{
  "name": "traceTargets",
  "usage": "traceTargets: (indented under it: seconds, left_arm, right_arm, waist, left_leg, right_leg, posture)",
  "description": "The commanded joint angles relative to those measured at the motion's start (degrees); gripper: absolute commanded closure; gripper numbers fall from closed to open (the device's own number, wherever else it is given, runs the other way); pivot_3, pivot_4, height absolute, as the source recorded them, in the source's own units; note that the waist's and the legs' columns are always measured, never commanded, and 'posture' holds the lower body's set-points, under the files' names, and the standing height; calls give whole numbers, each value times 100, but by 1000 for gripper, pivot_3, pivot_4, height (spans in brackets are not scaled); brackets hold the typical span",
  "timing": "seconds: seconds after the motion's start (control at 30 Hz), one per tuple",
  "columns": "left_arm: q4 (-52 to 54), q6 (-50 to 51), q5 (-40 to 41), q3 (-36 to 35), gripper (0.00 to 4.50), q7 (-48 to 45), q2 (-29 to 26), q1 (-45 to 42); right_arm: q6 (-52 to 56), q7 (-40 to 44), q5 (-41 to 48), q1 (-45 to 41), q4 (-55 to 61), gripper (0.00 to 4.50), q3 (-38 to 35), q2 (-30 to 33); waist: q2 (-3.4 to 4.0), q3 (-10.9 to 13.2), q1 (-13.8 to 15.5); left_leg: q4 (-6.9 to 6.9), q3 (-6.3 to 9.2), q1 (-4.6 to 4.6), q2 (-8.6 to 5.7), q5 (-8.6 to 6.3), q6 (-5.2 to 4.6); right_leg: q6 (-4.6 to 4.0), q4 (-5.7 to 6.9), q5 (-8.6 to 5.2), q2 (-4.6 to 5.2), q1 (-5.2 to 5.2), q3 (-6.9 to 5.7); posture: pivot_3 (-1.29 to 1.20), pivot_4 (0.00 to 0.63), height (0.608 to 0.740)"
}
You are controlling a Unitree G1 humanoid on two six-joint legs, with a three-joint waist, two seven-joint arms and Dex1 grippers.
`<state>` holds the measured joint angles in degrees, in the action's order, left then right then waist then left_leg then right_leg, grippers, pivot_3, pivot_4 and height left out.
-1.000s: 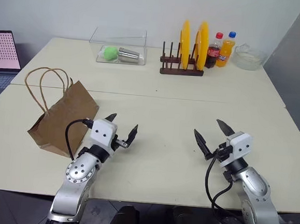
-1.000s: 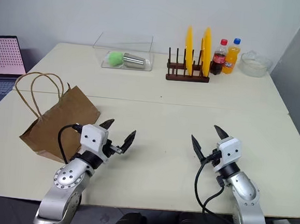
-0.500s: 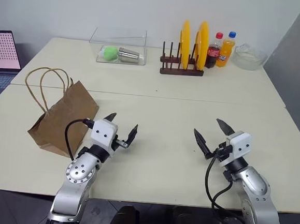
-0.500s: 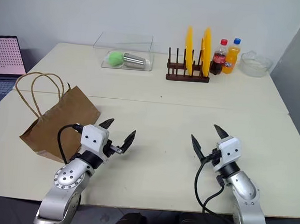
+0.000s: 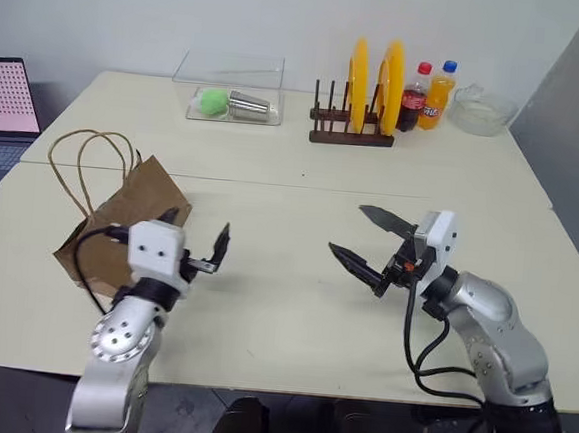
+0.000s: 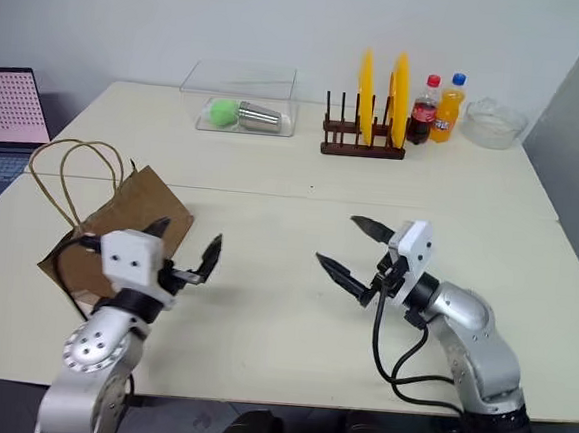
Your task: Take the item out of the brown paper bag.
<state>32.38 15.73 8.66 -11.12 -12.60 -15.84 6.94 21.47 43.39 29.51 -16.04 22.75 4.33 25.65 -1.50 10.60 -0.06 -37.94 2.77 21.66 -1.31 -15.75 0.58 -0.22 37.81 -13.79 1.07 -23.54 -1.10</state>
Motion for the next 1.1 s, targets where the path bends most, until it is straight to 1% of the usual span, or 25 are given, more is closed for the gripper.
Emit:
traceTargets:
  seconds: [0.03, 0.1, 0.13, 0.2, 0.3, 0.37, 0.43, 0.53, 0.6, 0.7, 0.87, 1.1]
  left_arm:
    - [922, 175, 333, -462, 29, 91, -1, 264]
    - [1183, 316, 523, -686, 29, 69, -59, 397]
    - [1364, 445, 700, -941, 29, 64, -101, 504]
    - [1628, 733, 1167, -1499, 29, 89, -173, 647]
    - [1651, 1362, 2178, -2332, 29, 37, -487, 671]
    - [1384, 1664, 2690, -2831, 29, -198, -898, 673]
    - [989, 1898, 3023, -3225, 29, -472, -1361, 654]
    - [236, 2145, 3334, -3517, 29, -966, -2097, 505]
    - [-241, 2236, 3429, -3576, 29, -1249, -2498, 346]
    - [-915, 2268, 3377, -3395, 29, -1597, -3014, -32]
    - [-1708, 2100, 3084, -2947, 29, -1900, -3425, -713]
    - [-2664, 1789, 2681, -2315, 29, -2314, -3730, -1722]
  right_arm:
    - [293, 612, 431, -440, 7, 0, 67, 193]
    - [272, 798, 408, -616, -184, 0, 120, 201]
    - [200, 920, 360, -730, -369, 0, 161, 178]
    - [7, 1148, 232, -926, -731, 0, 249, 125]
    - [-222, 1385, 105, -1156, -1134, 0, 339, 5]
    - [-322, 1518, 64, -1279, -1290, 0, 381, -74]
    - [-370, 1618, 53, -1349, -1349, 0, 411, -129]
    - [-391, 1679, 28, -1389, -1304, 0, 455, -158]
    - [-371, 1672, 21, -1366, -1197, 0, 471, -148]
    - [-282, 1594, 47, -1278, -955, 0, 436, -82]
    - [-78, 1419, 80, -1097, -530, 0, 346, 56]
    - [202, 1245, 193, -1061, -140, 0, 276, 174]
  waist:
    - [0, 0, 1]
    - [0, 0, 2]
    - [0, 0, 1]
    - [-1, 0, -14]
    - [1, 1, -7]
    - [0, 1, -9]
    - [3, 3, -10]
    - [5, 4, -11]
    - [5, 5, -5]
    - [7, 6, -1]
    - [8, 7, 4]
    - [8, 7, -1]
  left_leg:
    - [0, -1, 0, 0, 0, 0]
    - [0, 3, -1, 0, 0, -1]
    - [0, 6, -2, 0, 0, -1]
    - [1, 6, -3, 1, 0, 0]
    - [1, 8, -3, 2, 0, 0]
    - [1, 9, -3, 2, 0, 0]
    - [0, 11, -3, 1, 0, 0]
    - [1, 13, -3, 1, 0, 0]
    - [1, 13, -2, 1, 0, 0]
    - [1, 15, 0, 0, 0, 0]
    - [3, 15, 4, 0, 0, 2]
    - [4, 14, 14, 0, 0, 3]
  right_leg:
    - [0, 0, 0, 0, 0, 1]
    - [0, 0, 0, 0, 1, -3]
    - [0, 1, 0, 0, 1, -6]
    - [-1, 2, 0, -1, 2, -7]
    - [-1, 4, -1, -2, 1, -10]
    - [-1, 4, -1, -1, 1, -12]
    - [-2, 4, -1, -2, 1, -13]
    - [-3, 2, -2, -2, 1, -15]
    - [-4, 2, -2, -1, 1, -15]
    - [-4, 0, -2, 0, 0, -16]
    - [-4, -5, -2, 3, -4, -14]
    - [-5, 0, 0, 4, -18, -12]
  posture:
    - [0, 150, 740]
    - [0, 150, 740]
    - [0, 150, 740]
    - [0, 150, 740]
    - [0, 150, 740]
    - [0, 150, 740]
    - [0, 150, 740]
    - [0, 150, 740]
    - [0, 150, 740]
    - [0, 150, 740]
    - [0, 150, 740]
    - [0, 150, 740]
